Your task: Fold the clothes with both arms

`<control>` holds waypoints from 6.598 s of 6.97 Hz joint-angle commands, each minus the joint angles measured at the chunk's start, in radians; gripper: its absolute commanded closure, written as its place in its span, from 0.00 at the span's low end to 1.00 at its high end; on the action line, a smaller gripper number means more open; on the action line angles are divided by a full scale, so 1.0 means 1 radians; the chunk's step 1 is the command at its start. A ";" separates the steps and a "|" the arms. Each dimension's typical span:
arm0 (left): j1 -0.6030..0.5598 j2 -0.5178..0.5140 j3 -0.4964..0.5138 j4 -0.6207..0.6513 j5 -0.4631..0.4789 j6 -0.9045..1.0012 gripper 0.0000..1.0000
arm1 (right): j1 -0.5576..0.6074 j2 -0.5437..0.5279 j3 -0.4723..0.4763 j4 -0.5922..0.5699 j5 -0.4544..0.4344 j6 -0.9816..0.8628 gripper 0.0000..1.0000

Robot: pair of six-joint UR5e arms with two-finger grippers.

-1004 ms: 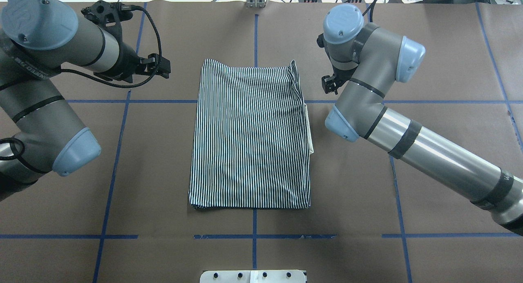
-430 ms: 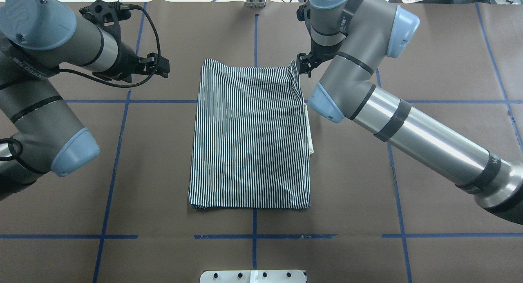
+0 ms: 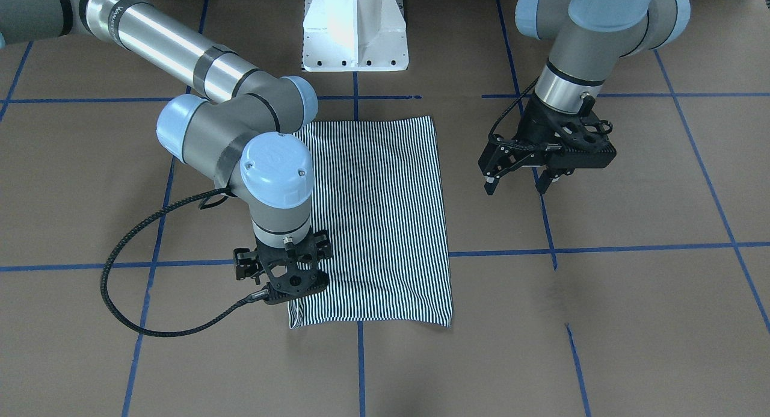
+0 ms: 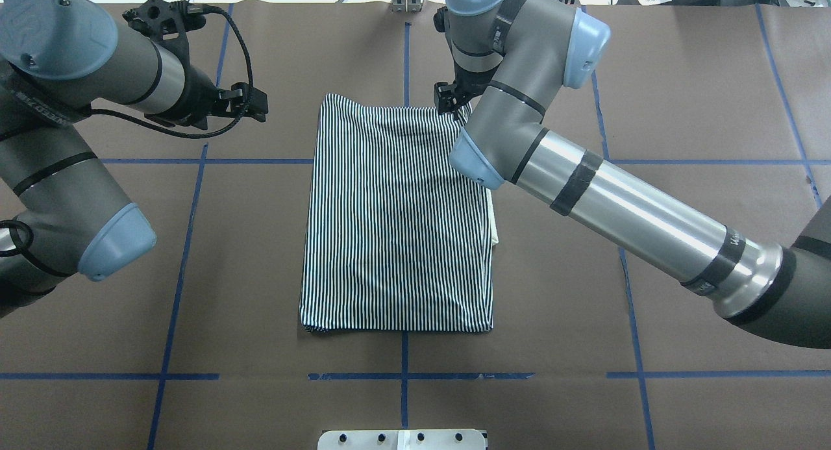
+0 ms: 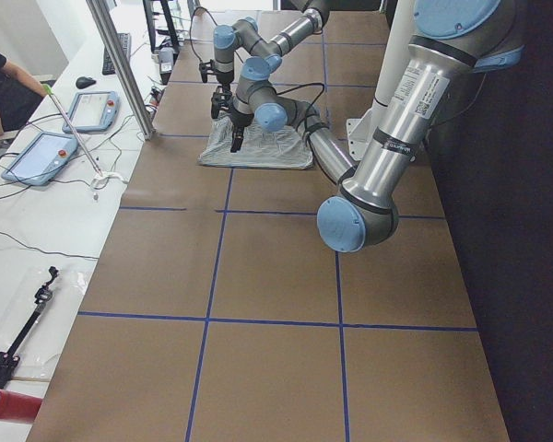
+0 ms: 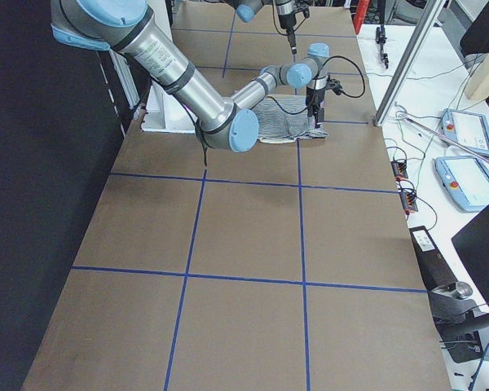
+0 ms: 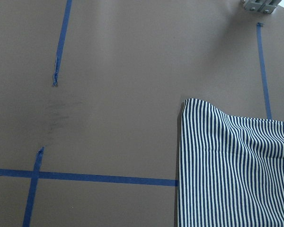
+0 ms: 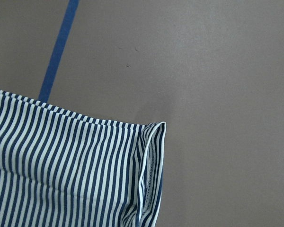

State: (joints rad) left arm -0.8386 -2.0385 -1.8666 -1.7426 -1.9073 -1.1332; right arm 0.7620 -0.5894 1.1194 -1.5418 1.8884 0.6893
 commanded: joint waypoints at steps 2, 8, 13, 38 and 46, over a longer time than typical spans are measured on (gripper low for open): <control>-0.007 -0.003 -0.016 0.002 0.001 0.001 0.00 | -0.009 -0.029 -0.058 0.040 -0.015 0.001 0.00; -0.007 -0.005 -0.020 0.005 -0.004 -0.005 0.00 | 0.011 -0.047 -0.015 0.032 -0.004 0.008 0.00; 0.282 0.004 -0.042 0.076 0.119 -0.542 0.00 | -0.021 -0.398 0.625 -0.135 0.188 0.310 0.00; 0.564 0.001 -0.055 0.226 0.252 -0.684 1.00 | -0.227 -0.434 0.760 -0.104 0.122 1.013 0.00; 0.559 0.000 -0.109 0.224 0.251 -0.680 1.00 | -0.435 -0.311 0.525 -0.058 -0.112 1.509 0.00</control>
State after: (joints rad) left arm -0.2791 -2.0384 -1.9708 -1.5188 -1.6560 -1.8126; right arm 0.3309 -0.8952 1.6629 -1.5969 1.7760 2.1942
